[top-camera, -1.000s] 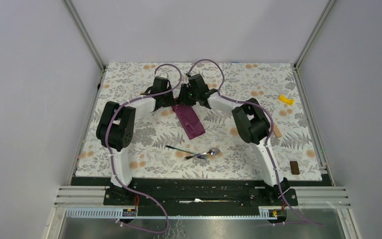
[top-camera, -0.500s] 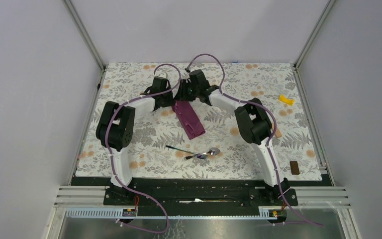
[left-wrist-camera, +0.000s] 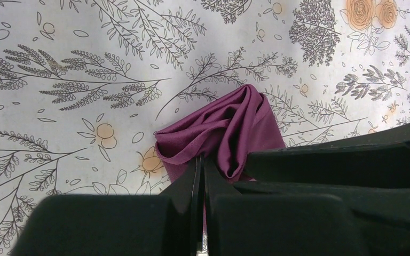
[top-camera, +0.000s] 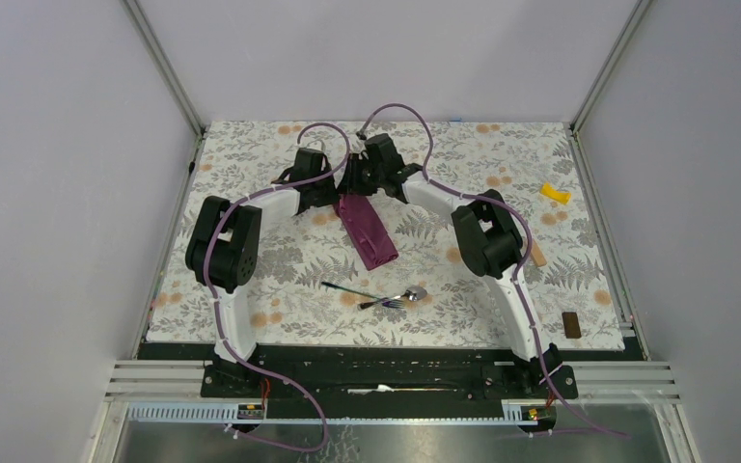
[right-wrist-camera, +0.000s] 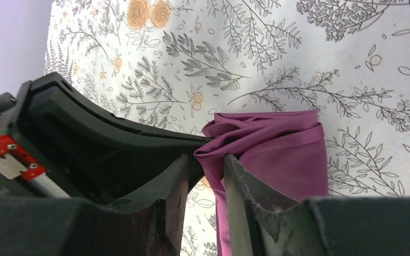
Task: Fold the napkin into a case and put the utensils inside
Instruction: Stuff the top corner of the smaller-rectangle-folded napkin into the folded napkin.
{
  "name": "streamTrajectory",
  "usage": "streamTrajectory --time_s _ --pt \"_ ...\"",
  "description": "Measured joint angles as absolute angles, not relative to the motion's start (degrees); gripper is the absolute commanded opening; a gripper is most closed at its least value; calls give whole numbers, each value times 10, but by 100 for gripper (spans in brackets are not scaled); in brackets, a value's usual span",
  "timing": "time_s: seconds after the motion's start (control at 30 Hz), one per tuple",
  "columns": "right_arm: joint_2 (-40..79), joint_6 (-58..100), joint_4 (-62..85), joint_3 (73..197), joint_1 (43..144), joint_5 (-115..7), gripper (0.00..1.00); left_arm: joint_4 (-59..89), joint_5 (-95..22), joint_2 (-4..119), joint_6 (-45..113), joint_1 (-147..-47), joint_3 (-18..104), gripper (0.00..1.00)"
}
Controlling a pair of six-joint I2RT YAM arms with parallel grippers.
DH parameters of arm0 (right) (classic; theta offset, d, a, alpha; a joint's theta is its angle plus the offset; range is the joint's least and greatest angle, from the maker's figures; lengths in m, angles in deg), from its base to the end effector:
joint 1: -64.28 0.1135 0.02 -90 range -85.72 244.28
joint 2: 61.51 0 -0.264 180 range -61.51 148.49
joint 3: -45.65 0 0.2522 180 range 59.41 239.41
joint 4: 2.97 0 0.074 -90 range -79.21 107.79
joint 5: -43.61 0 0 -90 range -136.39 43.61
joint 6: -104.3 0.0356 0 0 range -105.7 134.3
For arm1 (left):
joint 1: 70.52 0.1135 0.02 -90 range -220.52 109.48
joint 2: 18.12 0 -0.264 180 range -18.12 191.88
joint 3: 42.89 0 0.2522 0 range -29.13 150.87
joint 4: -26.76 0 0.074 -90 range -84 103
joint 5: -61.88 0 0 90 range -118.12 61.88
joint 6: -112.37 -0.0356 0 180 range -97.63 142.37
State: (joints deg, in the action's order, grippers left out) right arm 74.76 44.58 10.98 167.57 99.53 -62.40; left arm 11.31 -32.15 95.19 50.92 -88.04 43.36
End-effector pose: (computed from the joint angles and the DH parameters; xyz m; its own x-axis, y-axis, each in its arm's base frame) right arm 0.4438 0.3257 0.1822 -0.7141 0.0888 -0.6944 -0.4551 0.6948 0.5569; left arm 0.4091 -0.1318 0.1672 -0.7331 -0.2685 -0.6248 -0.0008 0.9191 -0.3940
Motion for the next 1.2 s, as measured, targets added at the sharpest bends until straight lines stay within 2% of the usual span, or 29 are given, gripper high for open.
streamTrajectory --time_s 0.43,0.57,0.73,1.2 --pt "738 439 162 1699 995 -620 49 114 -325 952 510 -878 434 0" --pt "720 435 165 1682 995 -606 48 114 -325 952 510 -877 434 0" --pt "717 435 164 1665 995 -607 39 114 -327 952 512 -877 434 0" --pt "746 441 162 1684 997 -611 42 115 -335 952 514 -875 434 0"
